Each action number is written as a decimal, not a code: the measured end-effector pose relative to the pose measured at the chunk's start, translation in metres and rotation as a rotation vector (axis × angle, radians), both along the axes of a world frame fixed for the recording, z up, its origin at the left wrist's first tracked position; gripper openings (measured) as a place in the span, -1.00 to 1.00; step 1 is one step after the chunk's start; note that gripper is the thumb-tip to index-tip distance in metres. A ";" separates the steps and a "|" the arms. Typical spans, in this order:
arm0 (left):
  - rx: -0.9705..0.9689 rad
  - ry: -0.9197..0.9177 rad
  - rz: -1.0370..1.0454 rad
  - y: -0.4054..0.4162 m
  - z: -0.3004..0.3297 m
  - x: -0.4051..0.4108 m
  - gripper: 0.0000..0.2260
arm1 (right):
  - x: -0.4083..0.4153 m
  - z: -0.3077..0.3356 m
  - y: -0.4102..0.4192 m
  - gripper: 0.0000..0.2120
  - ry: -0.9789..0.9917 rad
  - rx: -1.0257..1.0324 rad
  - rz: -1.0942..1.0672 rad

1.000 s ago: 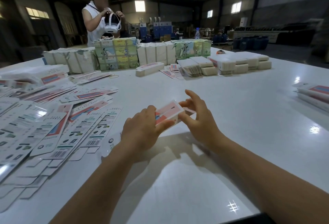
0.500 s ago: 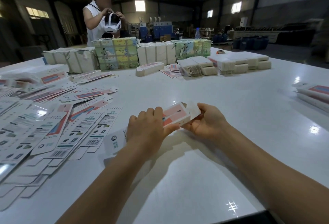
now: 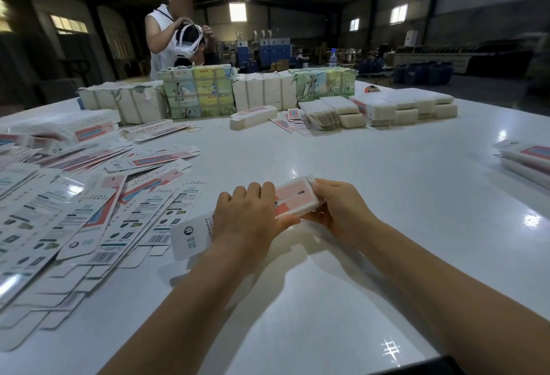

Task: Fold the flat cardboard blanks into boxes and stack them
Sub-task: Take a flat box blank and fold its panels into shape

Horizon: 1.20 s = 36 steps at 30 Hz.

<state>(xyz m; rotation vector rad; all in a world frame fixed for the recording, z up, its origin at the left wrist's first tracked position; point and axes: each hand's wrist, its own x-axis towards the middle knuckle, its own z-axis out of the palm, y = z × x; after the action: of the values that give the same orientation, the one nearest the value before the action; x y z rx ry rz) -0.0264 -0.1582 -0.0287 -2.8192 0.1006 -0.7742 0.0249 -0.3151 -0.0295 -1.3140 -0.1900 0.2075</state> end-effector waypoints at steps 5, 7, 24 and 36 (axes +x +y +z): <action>0.099 -0.039 0.030 0.001 0.000 -0.002 -0.37 | 0.001 0.000 -0.002 -0.77 -0.002 -0.038 0.049; 0.115 -0.059 0.040 -0.002 0.001 -0.004 -0.37 | -0.001 0.000 0.000 -0.78 0.016 -0.033 0.022; 0.055 -0.066 0.022 0.002 0.007 -0.007 -0.39 | -0.015 -0.003 0.016 -0.69 -0.309 -0.325 0.139; -0.066 0.147 -0.097 0.021 -0.002 0.006 -0.39 | 0.000 -0.002 -0.003 -0.19 -0.912 -0.980 0.195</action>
<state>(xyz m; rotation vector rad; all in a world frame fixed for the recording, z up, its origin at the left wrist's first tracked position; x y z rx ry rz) -0.0203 -0.1376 -0.0305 -2.9500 0.2410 -0.5988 0.0244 -0.3178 -0.0317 -2.3018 -1.0956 -0.1904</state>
